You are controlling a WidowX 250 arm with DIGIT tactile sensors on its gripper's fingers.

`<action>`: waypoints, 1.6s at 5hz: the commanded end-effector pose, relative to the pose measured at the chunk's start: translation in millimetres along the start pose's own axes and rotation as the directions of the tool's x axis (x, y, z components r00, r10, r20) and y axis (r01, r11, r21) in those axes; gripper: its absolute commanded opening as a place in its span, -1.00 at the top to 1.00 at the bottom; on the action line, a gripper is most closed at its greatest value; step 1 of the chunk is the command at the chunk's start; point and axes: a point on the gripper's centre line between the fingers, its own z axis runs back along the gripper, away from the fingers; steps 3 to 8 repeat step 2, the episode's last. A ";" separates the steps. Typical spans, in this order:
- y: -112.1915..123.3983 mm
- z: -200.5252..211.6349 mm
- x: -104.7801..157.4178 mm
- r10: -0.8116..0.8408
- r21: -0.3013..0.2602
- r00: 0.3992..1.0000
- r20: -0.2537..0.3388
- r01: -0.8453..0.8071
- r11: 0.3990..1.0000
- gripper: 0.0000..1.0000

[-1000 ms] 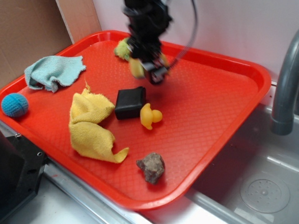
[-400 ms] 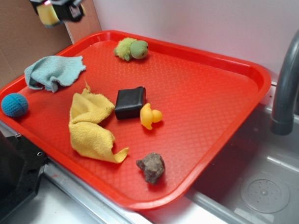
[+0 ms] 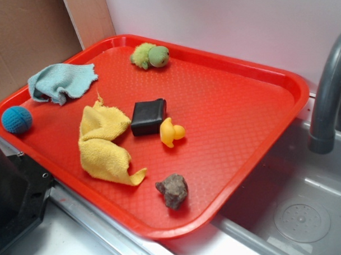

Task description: Grab the green sponge.

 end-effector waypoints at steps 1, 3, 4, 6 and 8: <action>-33.2 36.9 -8.9 -0.041 -0.014 0.995 0.093 0.042 0.999 1.00; -34.7 34.5 -10.2 -0.038 0.003 0.994 0.102 0.037 0.999 1.00; -34.7 34.5 -10.2 -0.038 0.003 0.994 0.102 0.037 0.999 1.00; -34.7 34.5 -10.2 -0.038 0.003 0.994 0.102 0.037 0.999 1.00; -34.7 34.5 -10.2 -0.038 0.003 0.994 0.102 0.037 0.999 1.00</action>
